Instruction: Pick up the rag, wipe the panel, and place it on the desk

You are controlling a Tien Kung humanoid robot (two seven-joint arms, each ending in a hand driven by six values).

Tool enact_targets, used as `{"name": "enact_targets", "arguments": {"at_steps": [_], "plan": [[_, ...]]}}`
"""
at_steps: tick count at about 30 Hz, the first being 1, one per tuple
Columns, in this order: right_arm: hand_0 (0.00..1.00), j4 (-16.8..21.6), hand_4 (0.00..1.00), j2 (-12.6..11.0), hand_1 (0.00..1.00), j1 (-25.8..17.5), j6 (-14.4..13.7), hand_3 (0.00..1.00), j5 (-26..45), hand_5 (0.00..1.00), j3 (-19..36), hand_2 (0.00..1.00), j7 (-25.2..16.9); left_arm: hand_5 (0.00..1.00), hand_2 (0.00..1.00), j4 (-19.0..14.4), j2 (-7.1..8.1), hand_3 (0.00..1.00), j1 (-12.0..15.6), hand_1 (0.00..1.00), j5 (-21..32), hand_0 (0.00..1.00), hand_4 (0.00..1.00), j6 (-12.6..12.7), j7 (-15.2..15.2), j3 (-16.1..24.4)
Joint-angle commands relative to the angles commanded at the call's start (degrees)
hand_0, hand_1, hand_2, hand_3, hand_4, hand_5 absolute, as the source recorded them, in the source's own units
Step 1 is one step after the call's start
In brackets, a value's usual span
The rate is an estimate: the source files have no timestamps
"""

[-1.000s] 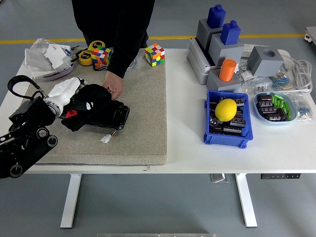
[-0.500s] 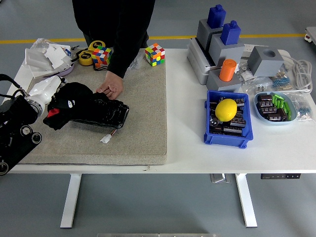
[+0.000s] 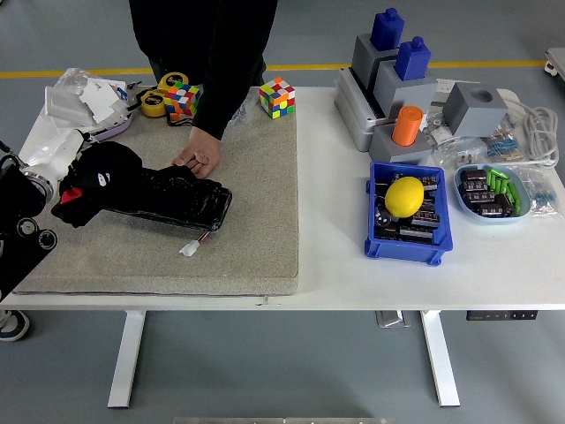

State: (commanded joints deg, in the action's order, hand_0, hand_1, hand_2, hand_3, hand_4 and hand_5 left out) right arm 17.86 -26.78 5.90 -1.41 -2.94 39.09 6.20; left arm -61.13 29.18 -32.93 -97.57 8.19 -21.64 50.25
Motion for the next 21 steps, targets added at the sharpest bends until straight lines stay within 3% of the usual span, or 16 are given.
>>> {"name": "enact_targets", "arguments": {"at_steps": [5,21], "plan": [[0.730,-0.03,0.998,-0.04,0.671,-0.04,0.01,0.611,0.03,0.559,0.04,0.683,0.08,0.059,0.437,0.13,-0.04,0.583,0.21,0.196,0.02,0.269,0.575,0.07,0.11,-0.09],[0.730,-0.03,0.998,-0.18,0.672,0.10,-0.04,0.611,0.03,0.560,-0.18,0.683,0.01,0.062,0.437,-1.03,-2.92,0.583,0.34,0.196,0.02,0.269,0.574,0.24,-0.26,-2.18]]}}
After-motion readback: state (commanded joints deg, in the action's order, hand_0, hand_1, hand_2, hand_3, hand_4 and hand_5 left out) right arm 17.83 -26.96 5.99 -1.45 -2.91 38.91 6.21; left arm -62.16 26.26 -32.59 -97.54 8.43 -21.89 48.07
